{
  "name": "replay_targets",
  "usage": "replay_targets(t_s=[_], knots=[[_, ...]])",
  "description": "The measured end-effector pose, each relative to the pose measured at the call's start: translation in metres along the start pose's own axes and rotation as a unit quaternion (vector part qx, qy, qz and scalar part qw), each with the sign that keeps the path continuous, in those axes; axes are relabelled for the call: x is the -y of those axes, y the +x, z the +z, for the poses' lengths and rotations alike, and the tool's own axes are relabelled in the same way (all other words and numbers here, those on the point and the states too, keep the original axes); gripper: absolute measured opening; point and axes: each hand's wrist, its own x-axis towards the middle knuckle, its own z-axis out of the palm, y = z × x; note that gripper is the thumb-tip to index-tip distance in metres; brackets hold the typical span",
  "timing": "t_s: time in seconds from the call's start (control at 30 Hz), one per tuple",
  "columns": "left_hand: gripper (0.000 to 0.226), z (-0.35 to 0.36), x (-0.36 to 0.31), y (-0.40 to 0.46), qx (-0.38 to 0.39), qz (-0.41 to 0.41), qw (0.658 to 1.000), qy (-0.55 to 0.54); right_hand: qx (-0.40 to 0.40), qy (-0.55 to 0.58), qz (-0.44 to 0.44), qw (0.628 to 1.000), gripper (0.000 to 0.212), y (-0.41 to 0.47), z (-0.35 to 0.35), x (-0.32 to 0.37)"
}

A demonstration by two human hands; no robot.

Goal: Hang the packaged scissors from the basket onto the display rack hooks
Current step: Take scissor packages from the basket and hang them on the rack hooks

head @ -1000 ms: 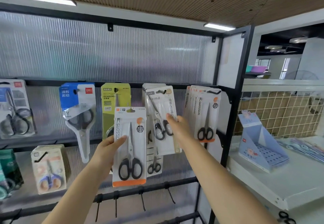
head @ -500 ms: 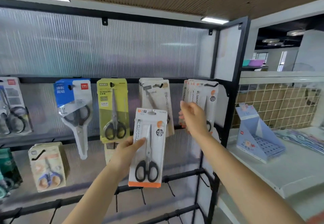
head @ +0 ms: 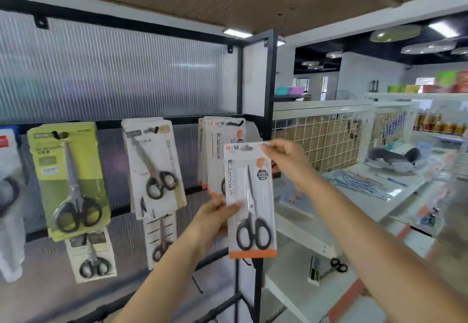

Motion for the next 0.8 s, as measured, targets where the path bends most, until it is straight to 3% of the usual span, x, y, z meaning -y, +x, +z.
replay_targets(t_s=[0.13,0.5,0.8], knots=[[0.015,0.012,0.016,0.008,0.031,-0.030,0.999,0.033,-0.020,-0.014,-0.004,1.000,0.024,0.014,-0.015,-0.002],[0.009,0.009,-0.007,0.052,-0.058,0.016,0.998,0.025,-0.045,-0.035,-0.031,0.998,0.017,0.072,-0.003,0.010],[0.011,-0.004,0.002,0.082,-0.059,0.029,0.992,0.108,-0.044,-0.071,-0.007,0.997,0.021,0.098,0.009,-0.008]])
